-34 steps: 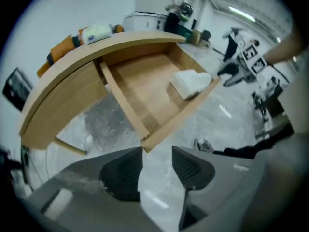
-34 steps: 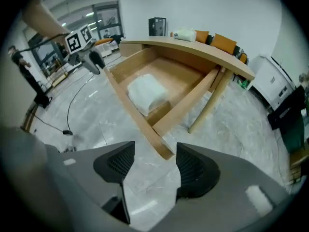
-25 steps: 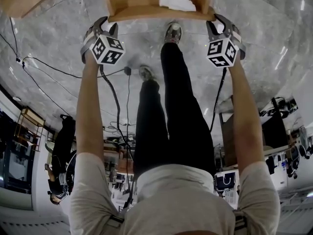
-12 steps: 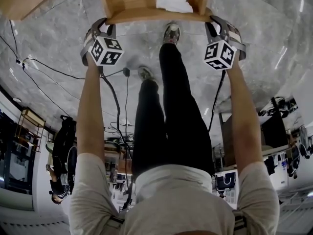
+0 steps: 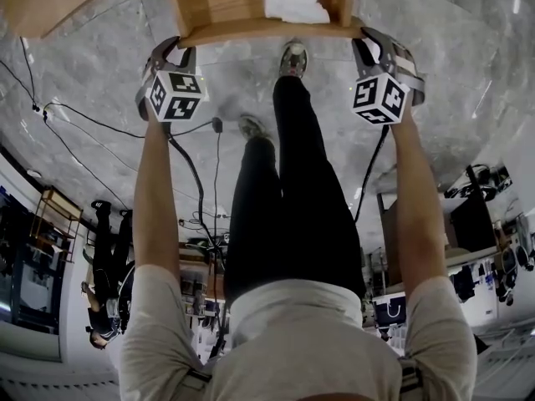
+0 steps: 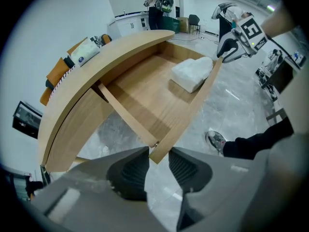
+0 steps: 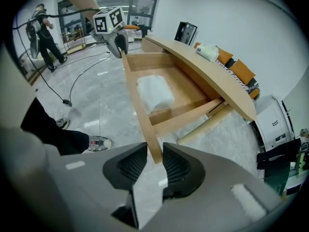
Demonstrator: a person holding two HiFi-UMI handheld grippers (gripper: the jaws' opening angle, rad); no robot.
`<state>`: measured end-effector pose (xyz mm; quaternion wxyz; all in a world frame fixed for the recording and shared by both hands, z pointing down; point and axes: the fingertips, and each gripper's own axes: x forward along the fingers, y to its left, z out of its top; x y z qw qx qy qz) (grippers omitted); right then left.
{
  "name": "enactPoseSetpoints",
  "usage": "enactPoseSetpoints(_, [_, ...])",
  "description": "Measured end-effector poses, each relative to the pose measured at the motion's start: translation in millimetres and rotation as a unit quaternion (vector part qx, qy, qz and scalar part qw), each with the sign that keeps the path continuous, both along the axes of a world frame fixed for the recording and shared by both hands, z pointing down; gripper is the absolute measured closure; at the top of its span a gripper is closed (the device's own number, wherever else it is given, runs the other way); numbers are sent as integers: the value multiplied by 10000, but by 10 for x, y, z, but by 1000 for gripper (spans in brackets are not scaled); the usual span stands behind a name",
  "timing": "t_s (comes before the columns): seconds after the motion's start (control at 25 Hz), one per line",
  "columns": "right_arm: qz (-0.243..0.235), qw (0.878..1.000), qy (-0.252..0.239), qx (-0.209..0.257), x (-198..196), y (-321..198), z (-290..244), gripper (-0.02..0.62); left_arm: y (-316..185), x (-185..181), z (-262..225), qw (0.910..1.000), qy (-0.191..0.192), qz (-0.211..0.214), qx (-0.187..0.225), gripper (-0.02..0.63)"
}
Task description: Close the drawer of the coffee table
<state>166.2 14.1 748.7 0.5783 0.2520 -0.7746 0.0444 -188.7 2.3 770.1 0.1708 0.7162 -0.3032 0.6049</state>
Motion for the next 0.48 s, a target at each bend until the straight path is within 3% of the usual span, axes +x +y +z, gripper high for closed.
enactPoseSetpoints(0.48, [-79, 9997, 125, -186, 31, -72, -71, 489, -26, 37, -64, 9997, 115, -52, -191, 454])
